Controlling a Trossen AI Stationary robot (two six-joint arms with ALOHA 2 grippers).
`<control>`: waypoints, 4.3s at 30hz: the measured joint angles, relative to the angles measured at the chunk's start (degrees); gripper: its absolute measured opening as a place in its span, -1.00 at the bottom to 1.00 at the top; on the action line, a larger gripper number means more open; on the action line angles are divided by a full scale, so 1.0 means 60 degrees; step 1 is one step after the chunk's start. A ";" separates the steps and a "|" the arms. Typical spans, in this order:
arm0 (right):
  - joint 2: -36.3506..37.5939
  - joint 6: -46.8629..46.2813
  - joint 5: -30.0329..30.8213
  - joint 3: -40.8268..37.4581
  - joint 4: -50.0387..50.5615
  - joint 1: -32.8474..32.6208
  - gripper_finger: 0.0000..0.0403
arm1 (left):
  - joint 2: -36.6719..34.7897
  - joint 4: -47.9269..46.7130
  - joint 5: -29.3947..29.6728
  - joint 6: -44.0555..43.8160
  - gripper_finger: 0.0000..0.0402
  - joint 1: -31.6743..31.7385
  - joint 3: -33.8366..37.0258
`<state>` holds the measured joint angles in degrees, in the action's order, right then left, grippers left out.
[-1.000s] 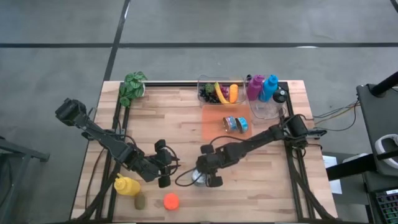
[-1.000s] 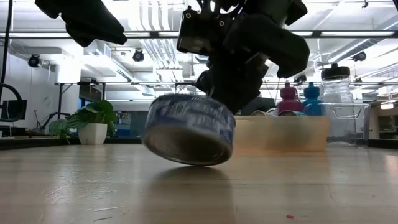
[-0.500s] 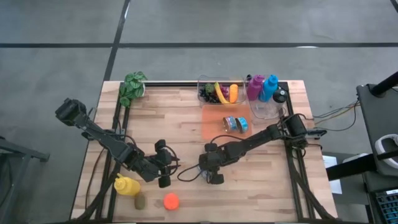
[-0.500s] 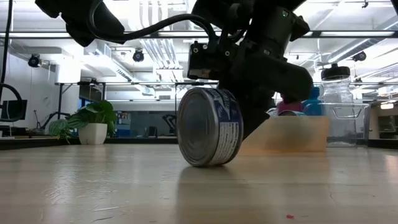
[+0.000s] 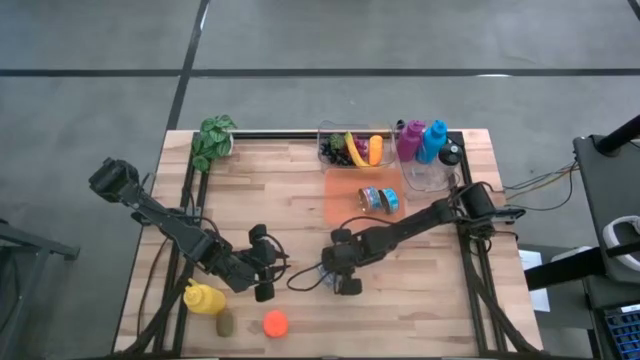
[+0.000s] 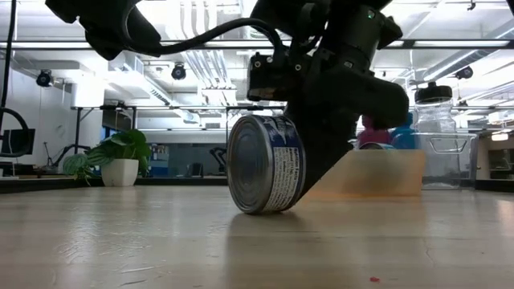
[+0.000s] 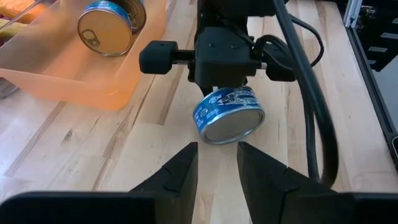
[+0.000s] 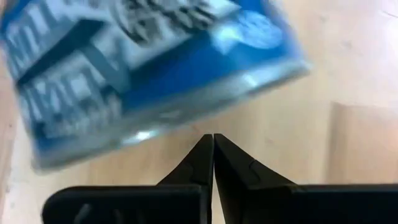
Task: Pick & Place Food Item
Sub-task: Put the blue tuna can into the orange bin
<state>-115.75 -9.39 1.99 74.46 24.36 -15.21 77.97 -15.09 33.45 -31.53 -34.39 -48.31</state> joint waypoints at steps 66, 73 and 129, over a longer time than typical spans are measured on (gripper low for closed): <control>0.2227 -0.7407 0.5881 0.0481 0.2238 -0.2158 -0.60 | 0.0000 0.0000 -0.0029 0.0000 -0.41 -0.0029 -0.0062; 0.2227 -0.7633 0.5906 0.0473 0.2033 -0.2140 -0.41 | -0.0004 -0.0004 -0.0025 0.0004 -0.41 -0.0029 -0.0062; 0.1878 -0.9238 0.4048 0.0521 0.0258 -0.1765 0.67 | -0.0004 0.0040 -0.0007 -0.0005 -0.41 -0.0022 -0.0062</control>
<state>-104.49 -64.82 26.28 77.58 25.91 -25.80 77.95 -14.85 33.41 -31.56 -34.52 -48.69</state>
